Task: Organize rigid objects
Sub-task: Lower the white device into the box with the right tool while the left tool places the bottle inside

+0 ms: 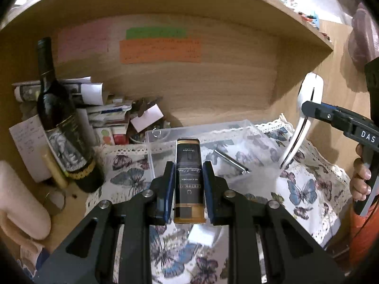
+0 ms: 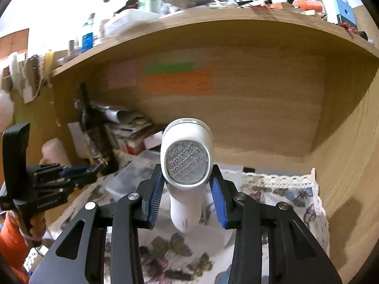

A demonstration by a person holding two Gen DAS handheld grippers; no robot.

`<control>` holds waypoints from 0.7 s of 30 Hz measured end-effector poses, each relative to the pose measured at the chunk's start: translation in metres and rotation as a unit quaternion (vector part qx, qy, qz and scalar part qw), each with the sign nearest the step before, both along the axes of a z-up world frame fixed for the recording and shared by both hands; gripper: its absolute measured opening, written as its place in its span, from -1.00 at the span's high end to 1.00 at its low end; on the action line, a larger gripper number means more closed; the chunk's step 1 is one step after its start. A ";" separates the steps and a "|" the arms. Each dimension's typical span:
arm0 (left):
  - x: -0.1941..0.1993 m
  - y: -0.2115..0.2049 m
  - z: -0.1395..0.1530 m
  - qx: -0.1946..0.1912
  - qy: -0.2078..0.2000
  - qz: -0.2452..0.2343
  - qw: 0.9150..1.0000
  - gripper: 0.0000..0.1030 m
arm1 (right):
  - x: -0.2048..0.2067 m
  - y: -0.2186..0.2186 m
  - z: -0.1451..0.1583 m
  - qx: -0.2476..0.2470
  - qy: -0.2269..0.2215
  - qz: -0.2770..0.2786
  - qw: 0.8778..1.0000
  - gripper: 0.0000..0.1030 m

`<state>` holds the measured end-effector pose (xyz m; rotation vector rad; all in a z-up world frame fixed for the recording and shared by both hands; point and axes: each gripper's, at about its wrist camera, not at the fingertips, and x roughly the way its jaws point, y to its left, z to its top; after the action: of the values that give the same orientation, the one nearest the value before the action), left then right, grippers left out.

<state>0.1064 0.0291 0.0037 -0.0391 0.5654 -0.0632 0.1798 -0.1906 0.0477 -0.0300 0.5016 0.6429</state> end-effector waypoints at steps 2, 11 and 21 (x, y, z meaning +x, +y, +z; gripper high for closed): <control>0.014 -0.001 -0.002 0.002 0.006 -0.001 1.000 0.56 | 0.009 0.005 -0.002 -0.018 -0.007 -0.013 1.000 0.32; 0.066 0.000 -0.020 -0.002 0.042 -0.012 0.999 0.56 | 0.046 0.025 -0.032 -0.084 0.016 -0.018 0.996 0.32; 0.108 -0.011 -0.055 0.002 0.117 -0.033 0.993 0.56 | 0.088 0.044 -0.076 -0.126 0.099 -0.005 0.987 0.32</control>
<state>0.2142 0.0178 -0.0512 -0.0251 0.8011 -0.1224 0.2674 -0.1466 -0.0279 -0.2033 0.7720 0.5725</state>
